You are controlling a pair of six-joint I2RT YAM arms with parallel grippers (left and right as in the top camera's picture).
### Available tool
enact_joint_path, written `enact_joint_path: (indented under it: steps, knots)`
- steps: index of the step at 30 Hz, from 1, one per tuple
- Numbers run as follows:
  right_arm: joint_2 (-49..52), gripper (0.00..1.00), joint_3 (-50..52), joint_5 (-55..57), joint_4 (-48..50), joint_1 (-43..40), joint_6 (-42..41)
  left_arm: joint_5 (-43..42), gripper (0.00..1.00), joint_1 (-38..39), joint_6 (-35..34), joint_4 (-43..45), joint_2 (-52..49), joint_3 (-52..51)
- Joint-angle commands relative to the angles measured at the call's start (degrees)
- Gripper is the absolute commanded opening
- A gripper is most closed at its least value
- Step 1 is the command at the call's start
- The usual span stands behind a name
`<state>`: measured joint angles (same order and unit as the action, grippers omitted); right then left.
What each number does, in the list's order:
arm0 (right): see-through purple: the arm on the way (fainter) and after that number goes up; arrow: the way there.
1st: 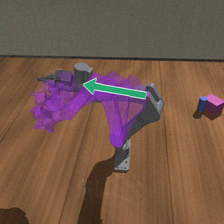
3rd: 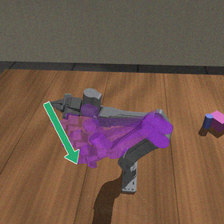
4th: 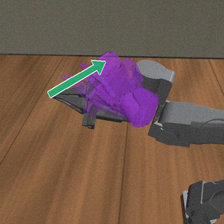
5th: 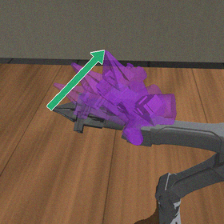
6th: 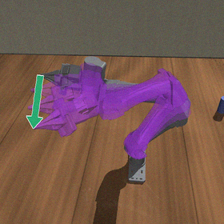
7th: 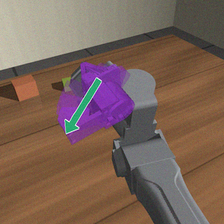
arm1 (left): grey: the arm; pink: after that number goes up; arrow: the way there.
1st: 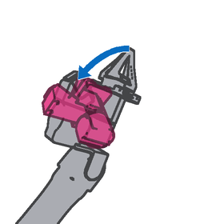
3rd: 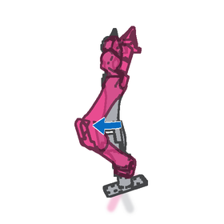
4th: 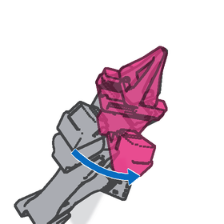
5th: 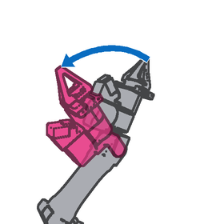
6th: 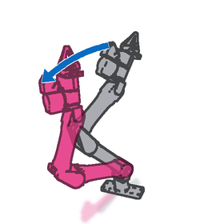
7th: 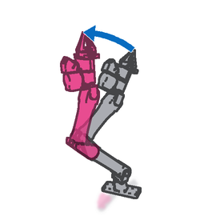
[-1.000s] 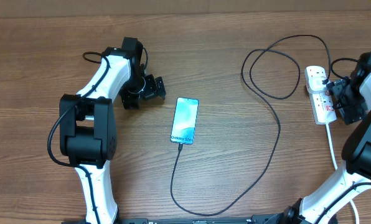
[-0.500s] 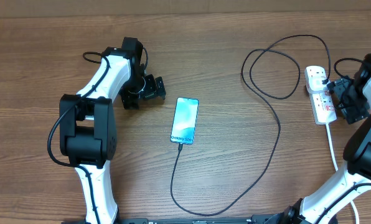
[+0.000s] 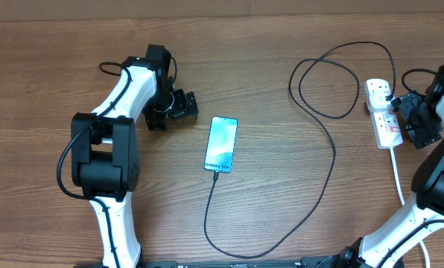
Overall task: Plug charger to phone and switch on socket
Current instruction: 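Position the right gripper above the socket switch beside the plug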
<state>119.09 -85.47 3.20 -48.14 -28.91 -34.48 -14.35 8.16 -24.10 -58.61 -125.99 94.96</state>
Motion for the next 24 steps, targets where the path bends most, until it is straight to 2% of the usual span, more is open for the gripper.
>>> enact_joint_path:
  steps: [1,24]
  knots:
    - [0.7,1.00,0.0,-9.4,-0.8,3.4,2.0,-0.5,0.99,0.2,-0.4,0.5,0.5,0.0]
    - [0.7,1.00,0.0,-5.3,-6.4,7.1,3.5,-0.5,0.99,0.2,-0.4,0.5,0.5,0.0]
